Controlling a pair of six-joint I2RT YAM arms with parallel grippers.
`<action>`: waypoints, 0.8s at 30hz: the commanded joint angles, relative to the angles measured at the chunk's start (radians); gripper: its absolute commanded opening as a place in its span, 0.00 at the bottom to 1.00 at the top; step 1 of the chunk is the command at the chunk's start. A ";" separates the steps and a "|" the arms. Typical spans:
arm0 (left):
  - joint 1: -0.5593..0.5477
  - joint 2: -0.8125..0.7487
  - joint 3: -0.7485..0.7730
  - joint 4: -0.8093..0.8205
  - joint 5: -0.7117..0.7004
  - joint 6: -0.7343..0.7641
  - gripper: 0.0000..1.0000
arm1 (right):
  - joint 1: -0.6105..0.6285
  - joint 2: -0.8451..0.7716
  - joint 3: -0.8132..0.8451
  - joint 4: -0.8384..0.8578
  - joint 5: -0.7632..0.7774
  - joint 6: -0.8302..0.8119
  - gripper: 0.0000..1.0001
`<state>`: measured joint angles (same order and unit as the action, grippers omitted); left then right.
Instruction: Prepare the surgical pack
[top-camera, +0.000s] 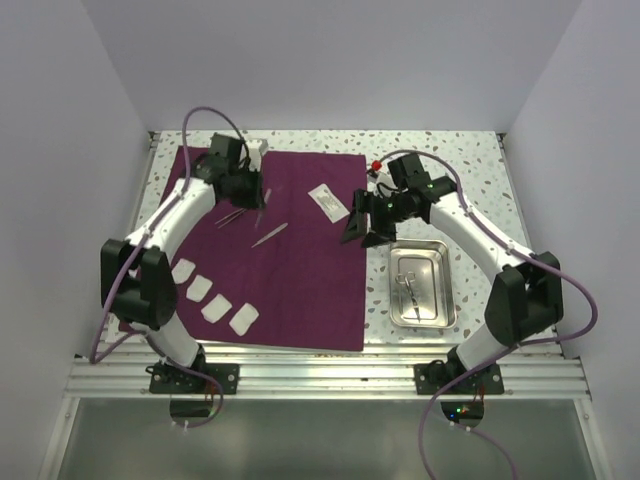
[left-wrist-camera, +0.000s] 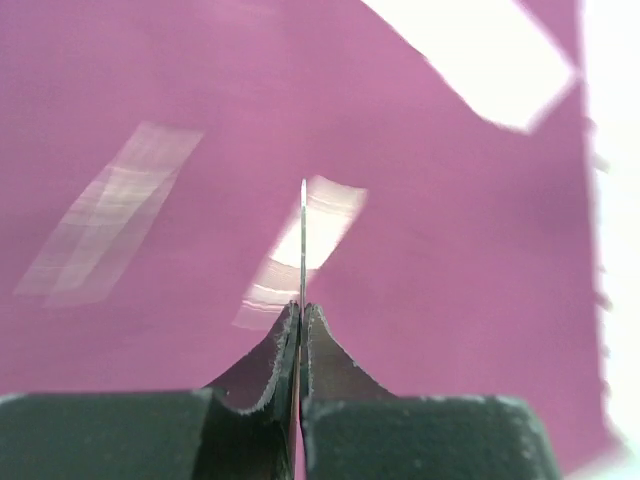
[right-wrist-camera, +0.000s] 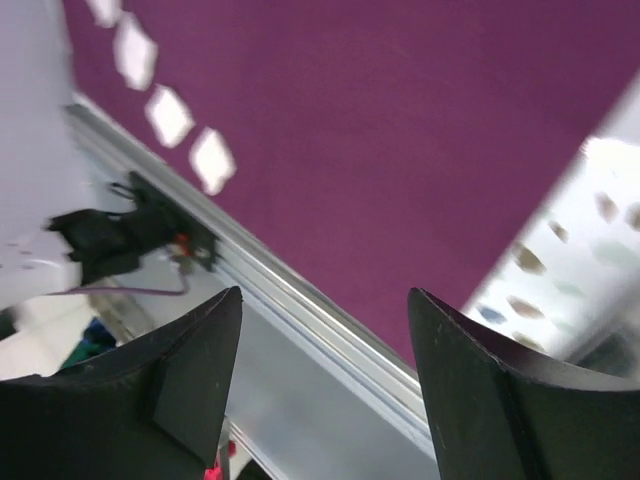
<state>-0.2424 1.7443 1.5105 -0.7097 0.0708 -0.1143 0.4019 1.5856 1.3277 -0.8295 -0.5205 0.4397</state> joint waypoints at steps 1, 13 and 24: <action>-0.005 -0.154 -0.181 0.154 0.603 -0.109 0.00 | 0.008 0.002 0.028 0.249 -0.205 0.115 0.72; -0.106 -0.368 -0.670 0.904 0.879 -0.634 0.00 | 0.026 0.027 -0.042 0.537 -0.201 0.352 0.68; -0.169 -0.338 -0.602 0.828 0.761 -0.628 0.00 | 0.074 0.036 -0.001 0.398 -0.044 0.344 0.58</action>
<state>-0.3973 1.3972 0.8505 0.1085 0.8619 -0.7261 0.4625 1.6180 1.2900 -0.4053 -0.6140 0.7681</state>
